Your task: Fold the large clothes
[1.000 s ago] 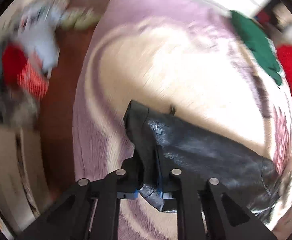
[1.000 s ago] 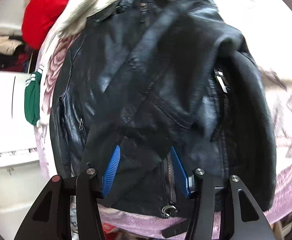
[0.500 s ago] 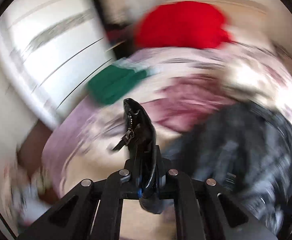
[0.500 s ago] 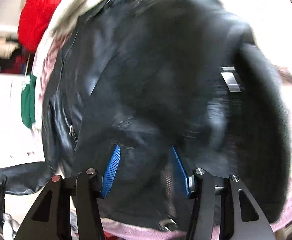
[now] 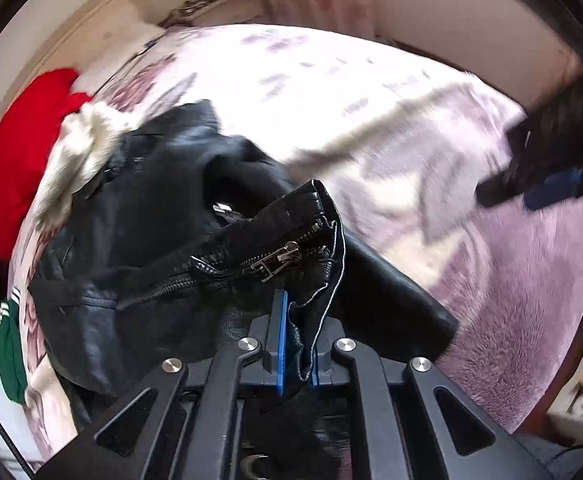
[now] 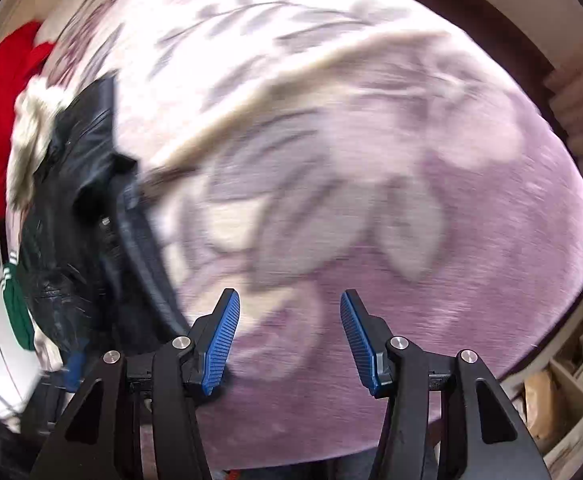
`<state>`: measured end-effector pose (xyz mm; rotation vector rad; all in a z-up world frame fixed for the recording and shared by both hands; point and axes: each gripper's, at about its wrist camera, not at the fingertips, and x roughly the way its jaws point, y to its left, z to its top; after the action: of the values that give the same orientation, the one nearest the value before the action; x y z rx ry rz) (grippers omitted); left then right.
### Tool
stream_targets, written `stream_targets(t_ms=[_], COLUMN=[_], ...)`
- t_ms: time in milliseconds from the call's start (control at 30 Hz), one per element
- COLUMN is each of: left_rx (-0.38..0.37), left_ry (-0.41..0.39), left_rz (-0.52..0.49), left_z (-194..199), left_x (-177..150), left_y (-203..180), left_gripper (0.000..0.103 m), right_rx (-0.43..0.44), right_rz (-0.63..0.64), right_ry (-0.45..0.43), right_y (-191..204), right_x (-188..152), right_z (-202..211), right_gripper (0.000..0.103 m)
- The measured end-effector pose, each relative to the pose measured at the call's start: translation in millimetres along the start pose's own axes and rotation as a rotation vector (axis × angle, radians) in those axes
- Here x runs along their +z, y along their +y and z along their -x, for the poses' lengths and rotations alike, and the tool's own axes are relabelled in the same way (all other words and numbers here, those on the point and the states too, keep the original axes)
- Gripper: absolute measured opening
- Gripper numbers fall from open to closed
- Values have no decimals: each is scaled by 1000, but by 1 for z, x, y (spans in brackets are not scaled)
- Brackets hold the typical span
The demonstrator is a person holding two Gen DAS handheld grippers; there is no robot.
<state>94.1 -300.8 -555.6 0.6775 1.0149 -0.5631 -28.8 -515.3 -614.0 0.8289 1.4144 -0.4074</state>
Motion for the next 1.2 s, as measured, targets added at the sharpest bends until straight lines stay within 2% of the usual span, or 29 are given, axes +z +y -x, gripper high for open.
stream_targets(t_ms=[133,167,200,233,267,367,467,500,533,600,700,767,833,867,900,967,1033,1133,1200], left_rx=[-57,-90,-132,-169,-206,-245,-248,-226,-204,-95,53,103,133,124,126,129,137,104,96], left_ry=[81,90,110,122,122,122,133,137,140,161,209,218,222,220,223,226,254,311,313], left_rz=[50,81,126,166,214,336,524,606,644,755,903,956,977,962,941,887,837,796,762], left_z=[-8,-8,-6,-5,-1,12,31,39,41,42,21,2,-25,-45,-60,-83,-108,-142,-154], left_x=[4,5,7,9,9,2,-14,-25,-32,-53,-84,-94,-92,-85,-77,-63,-50,-44,-43], left_y=[0,7,16,23,32,69,118,145,161,214,295,333,372,391,403,413,424,438,437], left_gripper=[15,29,56,73,94,94,94,94,94,94,94,94,94,94,94,94,94,96,100], right_rx=[-1,4,20,36,48,110,214,244,259,278,242,203,158,146,118,110,84,40,31], right_rz=[-5,6,24,41,55,115,191,242,288,432,625,715,753,771,791,769,721,617,547], right_ry=[25,33,44,53,57,69,93,102,112,150,207,267,310,313,304,291,281,259,269], right_y=[-23,-24,-24,-23,-21,-3,38,59,78,126,189,218,232,235,236,232,223,211,209], right_x=[-2,-2,0,0,1,5,13,15,14,16,3,-6,-15,-18,-23,-27,-28,-28,-27], right_z=[8,10,13,16,21,32,37,35,32,14,-22,-50,-73,-78,-80,-77,-70,-70,-74], right_gripper=[55,55,55,55,55,61,61,61,61,61,61,61,58,37,21,11,9,9,13])
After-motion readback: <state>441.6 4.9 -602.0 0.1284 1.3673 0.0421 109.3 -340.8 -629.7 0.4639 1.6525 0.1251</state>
